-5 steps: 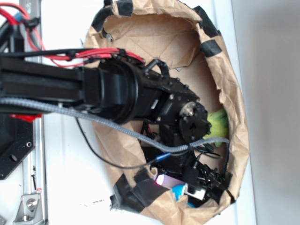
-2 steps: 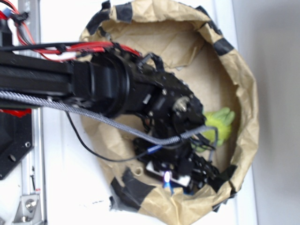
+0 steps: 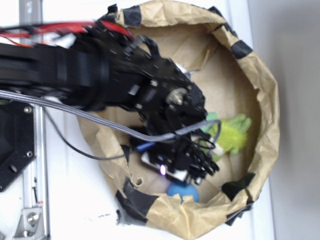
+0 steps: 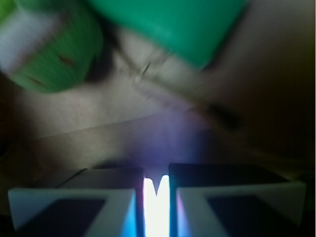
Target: Grab the blue ball.
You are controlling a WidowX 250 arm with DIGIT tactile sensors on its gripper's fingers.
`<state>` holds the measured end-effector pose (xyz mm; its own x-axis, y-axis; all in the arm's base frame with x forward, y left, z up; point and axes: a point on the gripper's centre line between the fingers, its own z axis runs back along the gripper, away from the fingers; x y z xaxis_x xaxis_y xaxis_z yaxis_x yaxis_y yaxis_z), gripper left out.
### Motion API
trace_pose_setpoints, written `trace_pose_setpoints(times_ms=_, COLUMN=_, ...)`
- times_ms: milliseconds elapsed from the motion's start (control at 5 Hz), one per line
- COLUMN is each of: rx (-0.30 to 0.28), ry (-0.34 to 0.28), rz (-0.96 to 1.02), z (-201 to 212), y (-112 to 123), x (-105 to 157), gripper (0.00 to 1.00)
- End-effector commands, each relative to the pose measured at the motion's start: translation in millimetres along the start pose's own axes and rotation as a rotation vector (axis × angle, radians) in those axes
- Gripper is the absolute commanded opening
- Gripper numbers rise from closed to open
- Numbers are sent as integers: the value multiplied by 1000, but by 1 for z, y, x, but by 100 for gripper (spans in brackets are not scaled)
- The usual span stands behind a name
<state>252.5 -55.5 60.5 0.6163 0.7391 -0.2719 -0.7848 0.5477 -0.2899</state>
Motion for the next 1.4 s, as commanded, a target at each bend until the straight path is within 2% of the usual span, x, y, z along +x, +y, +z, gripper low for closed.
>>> trace_pose_setpoints(times_ms=0, rx=92, ry=-349, rz=-183, z=111, y=8, x=-13, gripper=0)
trace_pose_setpoints(times_ms=200, rx=156, ry=-432, rz=-326, z=125, y=4, x=-23, gripper=0)
trace_pose_setpoints(times_ms=400, rx=189, ry=-413, rz=-302, z=112, y=-1, x=-24, gripper=100)
trace_pose_setpoints(times_ms=600, rx=147, ry=-321, rz=-257, z=85, y=-11, x=-24, gripper=100)
trace_pose_setpoints(times_ms=800, rx=104, ry=-259, rz=-270, z=57, y=-24, x=-28, gripper=100)
trace_pose_setpoints(times_ms=1000, rx=95, ry=-165, rz=-311, z=27, y=-36, x=-36, gripper=100)
trace_pose_setpoints(times_ms=1200, rx=160, ry=-9, rz=-352, z=-12, y=-35, x=-59, gripper=100)
